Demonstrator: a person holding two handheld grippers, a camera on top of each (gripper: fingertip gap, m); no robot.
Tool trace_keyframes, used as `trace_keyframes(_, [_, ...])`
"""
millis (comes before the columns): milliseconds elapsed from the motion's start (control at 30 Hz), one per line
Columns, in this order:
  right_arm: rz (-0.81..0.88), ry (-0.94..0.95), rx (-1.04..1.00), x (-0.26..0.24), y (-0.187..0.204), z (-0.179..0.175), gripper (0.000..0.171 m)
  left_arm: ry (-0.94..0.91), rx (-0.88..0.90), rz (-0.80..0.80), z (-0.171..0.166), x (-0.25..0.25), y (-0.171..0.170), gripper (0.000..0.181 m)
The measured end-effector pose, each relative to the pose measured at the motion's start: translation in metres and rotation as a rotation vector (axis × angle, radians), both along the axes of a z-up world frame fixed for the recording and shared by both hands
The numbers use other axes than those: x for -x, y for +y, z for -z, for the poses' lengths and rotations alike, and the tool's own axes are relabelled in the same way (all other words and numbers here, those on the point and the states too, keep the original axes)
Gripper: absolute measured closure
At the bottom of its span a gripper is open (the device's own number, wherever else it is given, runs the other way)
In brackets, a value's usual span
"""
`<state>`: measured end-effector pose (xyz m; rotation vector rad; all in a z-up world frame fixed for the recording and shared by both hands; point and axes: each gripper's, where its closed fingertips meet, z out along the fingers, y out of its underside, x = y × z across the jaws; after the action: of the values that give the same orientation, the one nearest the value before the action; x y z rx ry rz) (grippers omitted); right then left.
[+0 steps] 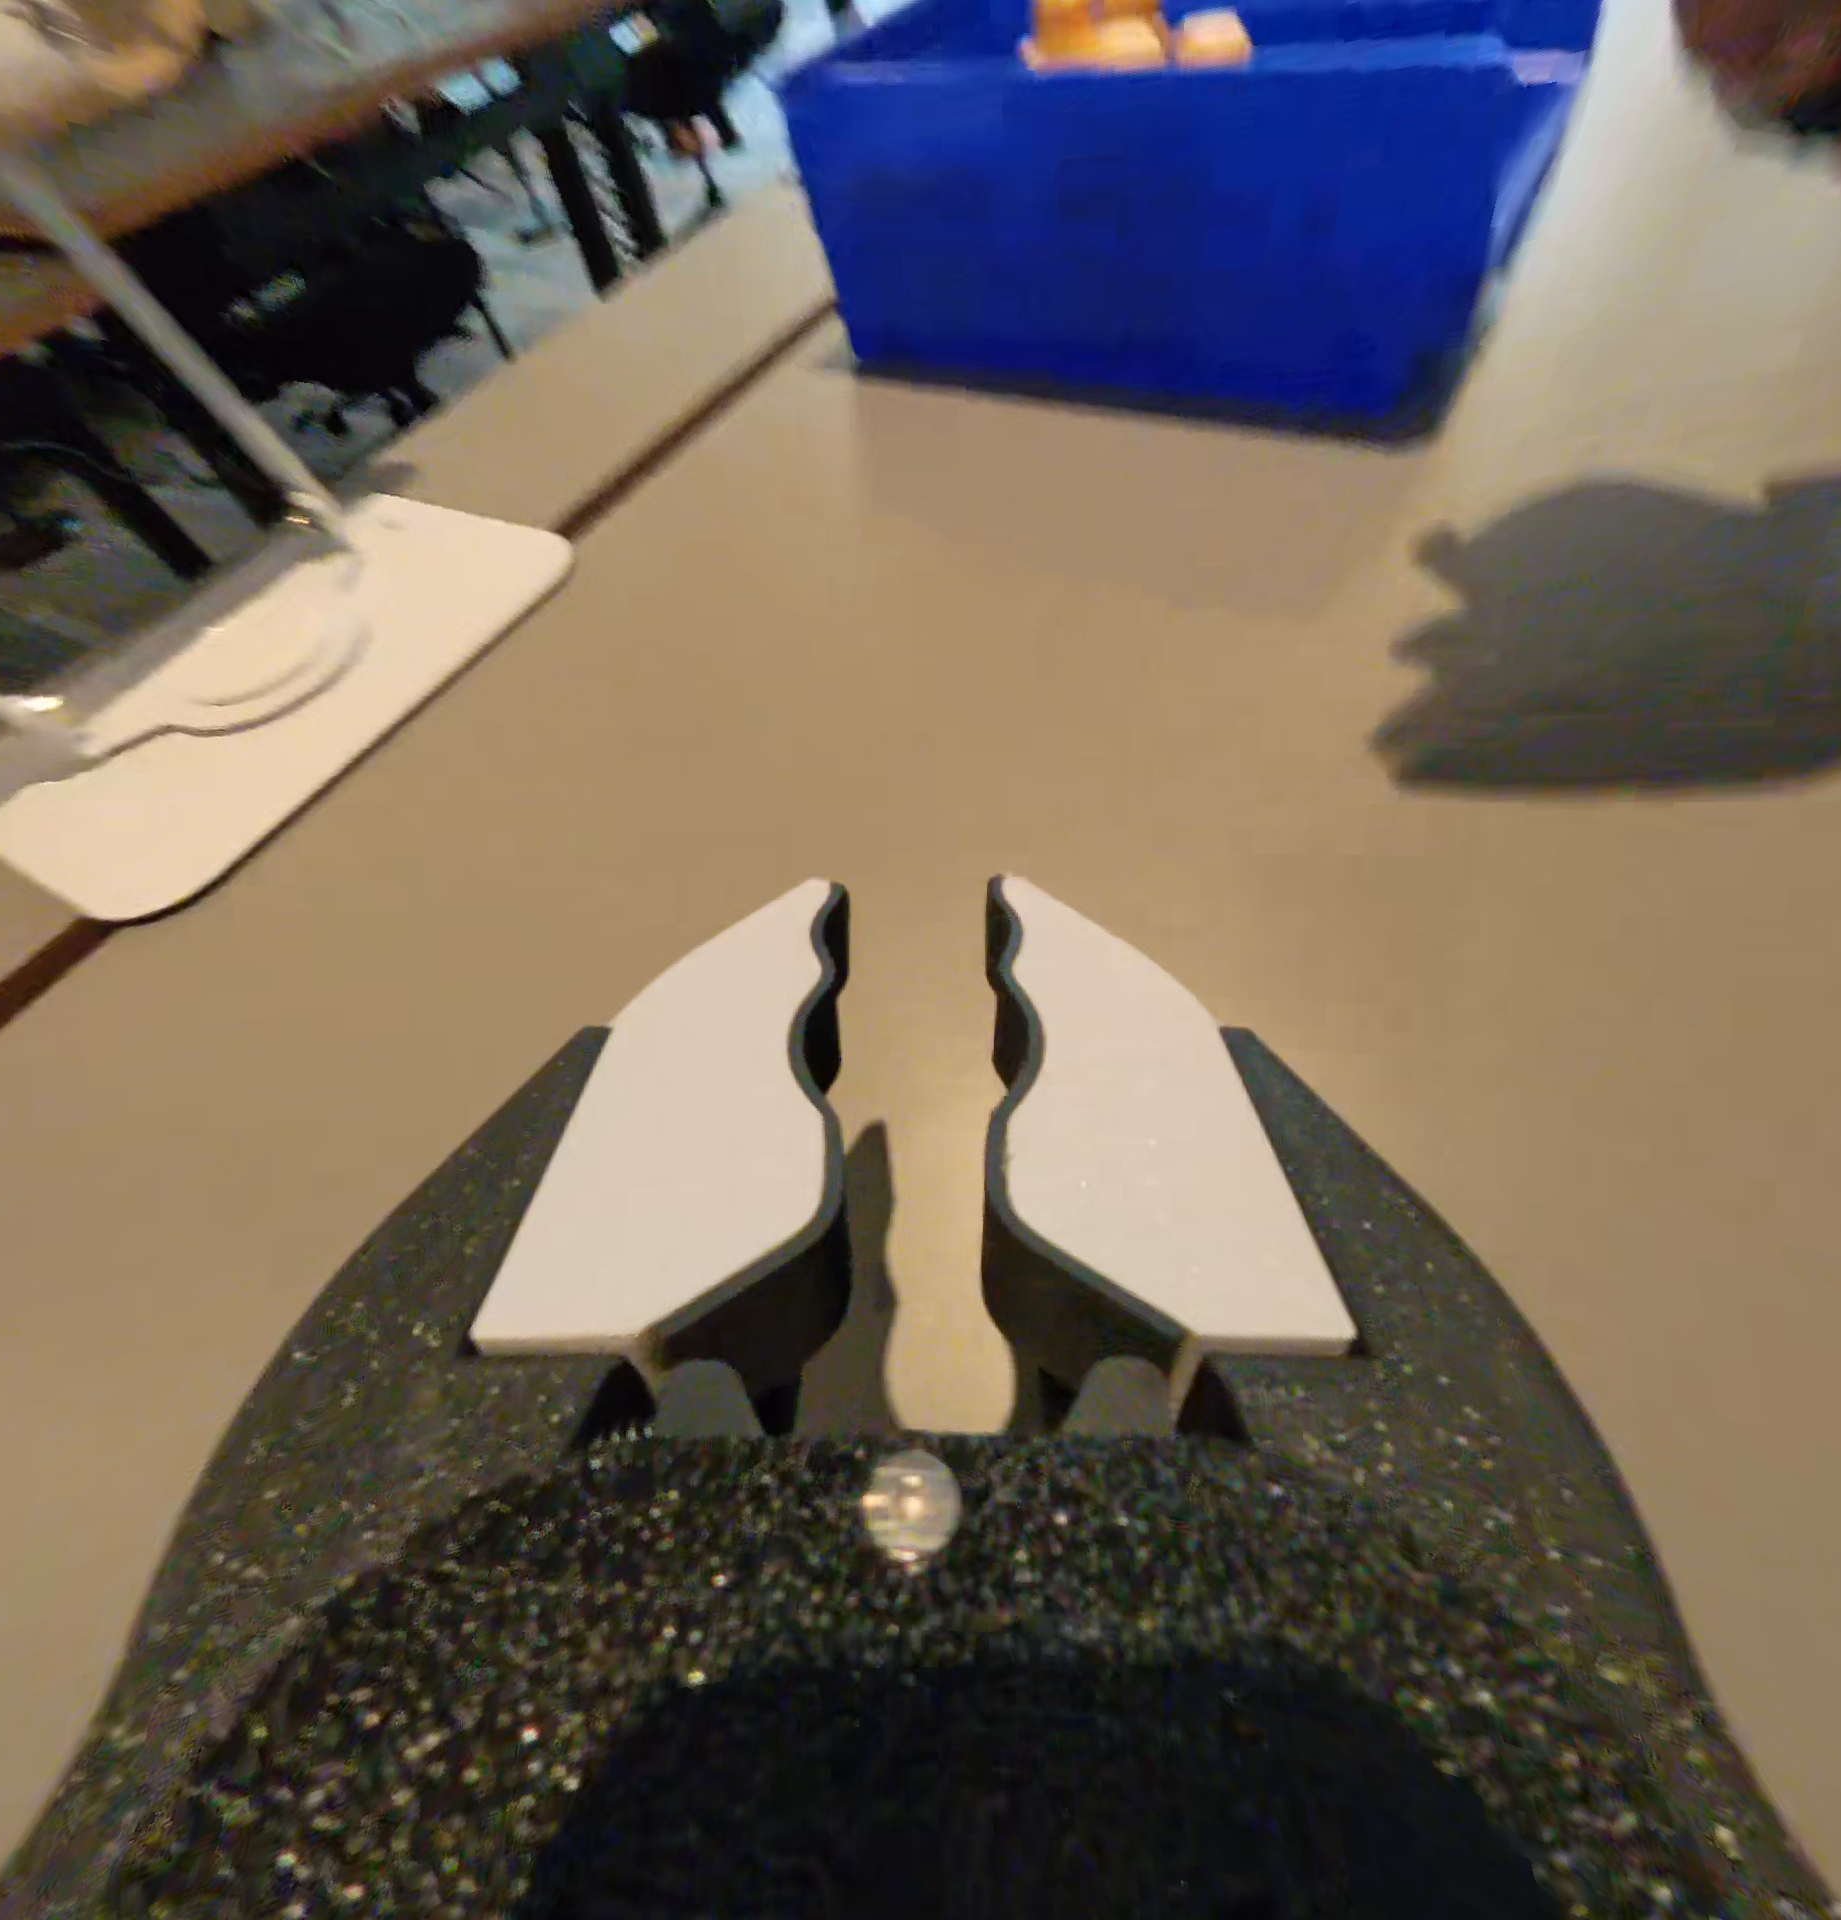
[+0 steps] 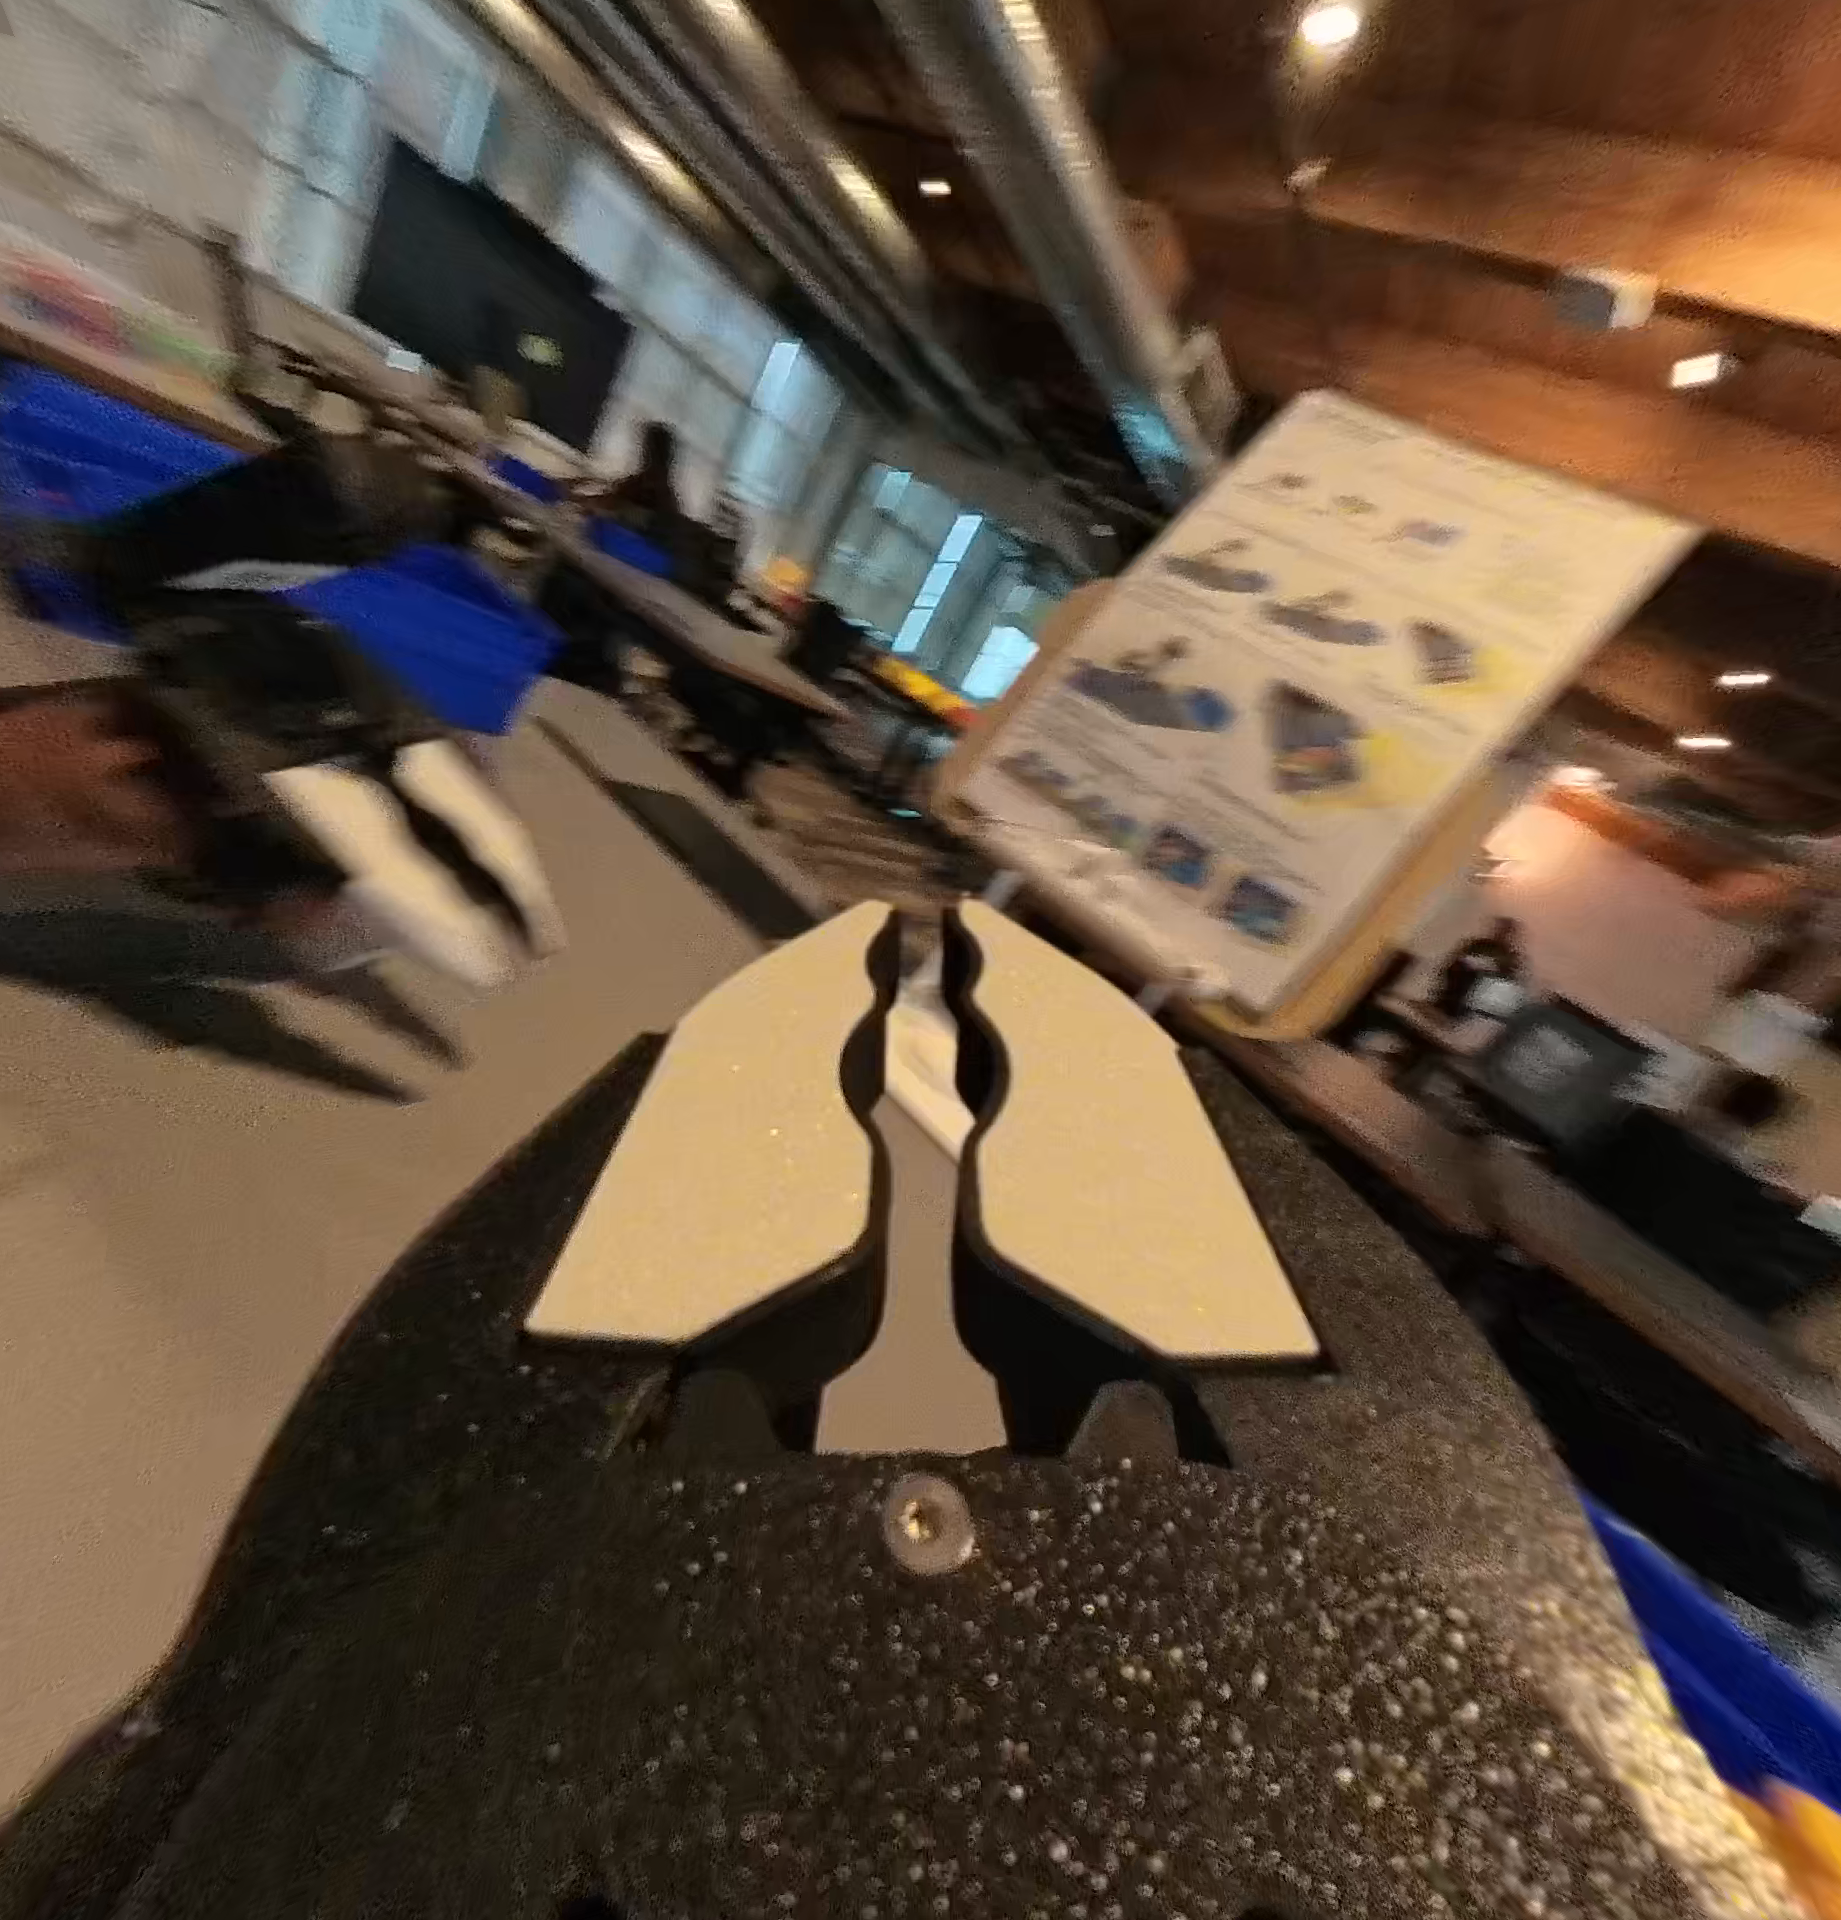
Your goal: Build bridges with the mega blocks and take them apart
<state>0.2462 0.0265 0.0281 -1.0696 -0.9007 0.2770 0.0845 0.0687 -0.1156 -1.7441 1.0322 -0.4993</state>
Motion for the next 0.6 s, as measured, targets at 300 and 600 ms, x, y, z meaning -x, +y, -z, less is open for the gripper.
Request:
trace_keyframes(300, [-0.291,-0.252,0.457,0.097,-0.019,0.13,0.171,-0.035,-0.12,-0.277,-0.04,0.085,0.034,0.156])
trace_keyframes(600, [-0.243,-0.408,0.54,0.094,-0.016,0.167,0.165,-0.054,-0.317,-0.835,-0.123,0.3,0.015,0.149])
